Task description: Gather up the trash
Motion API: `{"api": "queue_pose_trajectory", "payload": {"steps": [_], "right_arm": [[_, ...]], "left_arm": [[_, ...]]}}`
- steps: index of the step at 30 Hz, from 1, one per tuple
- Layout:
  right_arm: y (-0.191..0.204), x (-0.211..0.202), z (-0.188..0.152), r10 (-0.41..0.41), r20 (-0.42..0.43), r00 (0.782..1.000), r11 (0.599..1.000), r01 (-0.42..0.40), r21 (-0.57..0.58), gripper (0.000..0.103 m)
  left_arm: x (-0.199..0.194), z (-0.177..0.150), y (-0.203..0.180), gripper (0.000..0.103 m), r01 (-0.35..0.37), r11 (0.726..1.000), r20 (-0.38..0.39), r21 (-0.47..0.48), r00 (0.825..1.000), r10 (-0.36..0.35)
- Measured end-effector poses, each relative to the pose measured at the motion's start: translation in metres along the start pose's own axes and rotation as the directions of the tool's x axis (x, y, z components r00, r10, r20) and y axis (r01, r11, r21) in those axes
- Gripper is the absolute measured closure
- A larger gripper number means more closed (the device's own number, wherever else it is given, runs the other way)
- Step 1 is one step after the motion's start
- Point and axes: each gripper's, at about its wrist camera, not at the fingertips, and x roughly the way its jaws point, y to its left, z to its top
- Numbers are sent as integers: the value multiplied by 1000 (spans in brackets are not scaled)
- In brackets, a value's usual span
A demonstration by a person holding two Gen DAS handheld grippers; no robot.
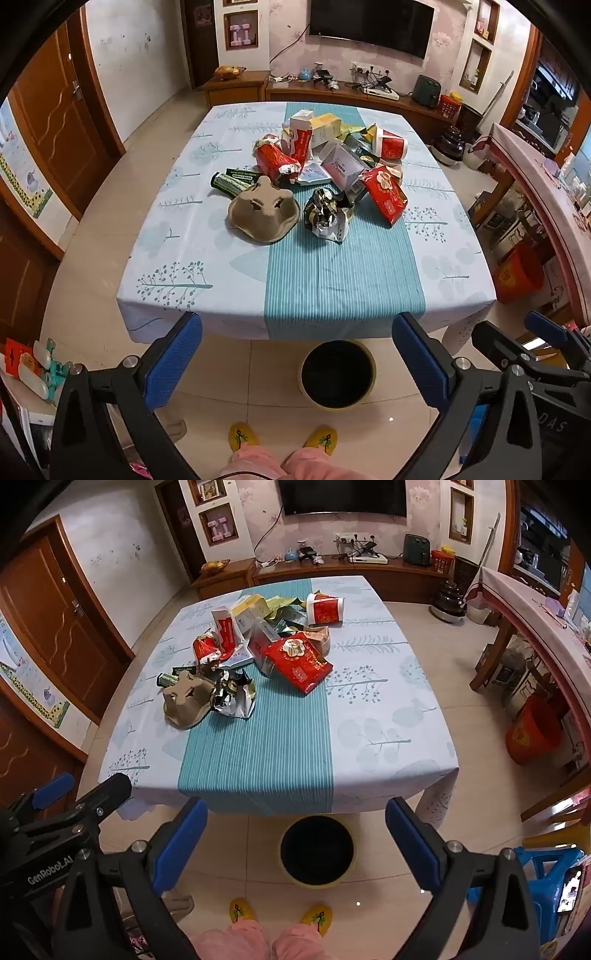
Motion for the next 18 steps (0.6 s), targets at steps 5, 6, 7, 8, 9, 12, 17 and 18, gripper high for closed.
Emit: {"api": "queue_pose_trajectory", "payload": {"steps": [5, 6, 7, 8, 9, 12, 17, 18], "right_arm": [[1, -1, 0, 2, 6, 1000, 1000, -2, -2, 5], [1, -1, 0, 1, 10, 1000, 1000, -1, -6, 5], [2, -2, 0, 0, 12, 1000, 1000, 0, -9, 5], [2, -2, -1, -1, 15, 1000, 1000, 1, -12, 5], [1, 2, -2, 5, 2, 1000, 1000, -5, -3, 5], [-2, 2, -4, 6, 4, 1000, 1000, -6, 1, 5], [1, 1, -4, 2, -2, 1000, 1000, -2, -8, 5], [1, 1, -4, 3, -3, 1000, 1000, -3, -8, 5]], "left_arm": [[-2, 0, 0, 3, -9, 1000, 10, 0, 1000, 9], [-3, -1, -1, 3, -9, 1000, 12, 0, 1000, 9], [-4, -2, -1, 4, -10, 1000, 14, 1, 1000, 9], [-5, -2, -2, 4, -9, 1000, 16, 1, 1000, 9], [-6, -3, -3, 4, -8, 1000, 17, 1, 1000, 8], [-10, -7, -7, 4, -8, 1000, 20, 5, 1000, 8], [-1, -4, -4, 6, 0, 1000, -5, -6, 1000, 0], [-1, -4, -3, 7, -1, 1000, -5, -9, 1000, 1]]}}
